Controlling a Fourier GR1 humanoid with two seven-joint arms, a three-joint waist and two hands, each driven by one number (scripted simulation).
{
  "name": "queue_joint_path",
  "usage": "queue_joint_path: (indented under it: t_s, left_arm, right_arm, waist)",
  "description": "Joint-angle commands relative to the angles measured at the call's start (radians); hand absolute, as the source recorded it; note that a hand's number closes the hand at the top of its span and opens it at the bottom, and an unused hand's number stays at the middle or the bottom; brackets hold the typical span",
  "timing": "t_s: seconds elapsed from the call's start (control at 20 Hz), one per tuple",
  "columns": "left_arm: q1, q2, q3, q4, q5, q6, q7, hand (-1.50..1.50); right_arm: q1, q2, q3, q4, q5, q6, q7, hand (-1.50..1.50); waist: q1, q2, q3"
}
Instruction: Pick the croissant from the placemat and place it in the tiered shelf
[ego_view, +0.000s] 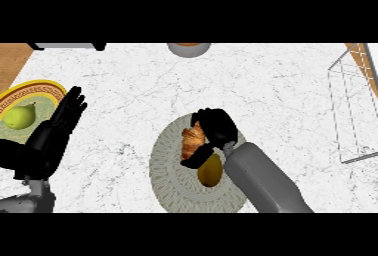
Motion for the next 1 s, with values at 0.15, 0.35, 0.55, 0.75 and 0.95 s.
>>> queue_joint_path:
  t_s: [0.15,0.35,0.55,0.75,0.95]
  left_arm:
    - [0.025,0.01,0.048,0.017,0.01,0.02,0.013,0.0]
    - [0.044,0.017,0.066,0.006,0.008,0.031,0.014,0.0]
    - [0.067,0.012,0.079,0.011,0.006,0.044,0.009,0.0]
    - [0.09,0.022,0.098,0.0,0.005,0.05,0.005,0.0]
    - [0.112,0.023,0.103,-0.002,0.011,0.04,-0.015,0.0]
  right_arm:
    - [0.205,-0.354,0.075,-0.195,-0.036,0.021,-0.476,1.5]
    - [0.281,-0.48,0.071,-0.245,-0.095,0.01,-0.693,1.5]
    - [0.323,-0.607,-0.035,-0.338,-0.259,0.031,-0.928,1.5]
    - [0.359,-0.744,-0.167,-0.38,-0.425,0.082,-1.138,1.5]
    - [0.384,-0.895,-0.327,-0.372,-0.612,0.19,-1.347,1.5]
  waist:
    - [-0.098,-0.014,0.002]
    - [-0.134,-0.021,0.008]
    - [-0.173,-0.027,0.007]
    - [-0.189,-0.032,0.006]
    - [-0.183,-0.022,0.003]
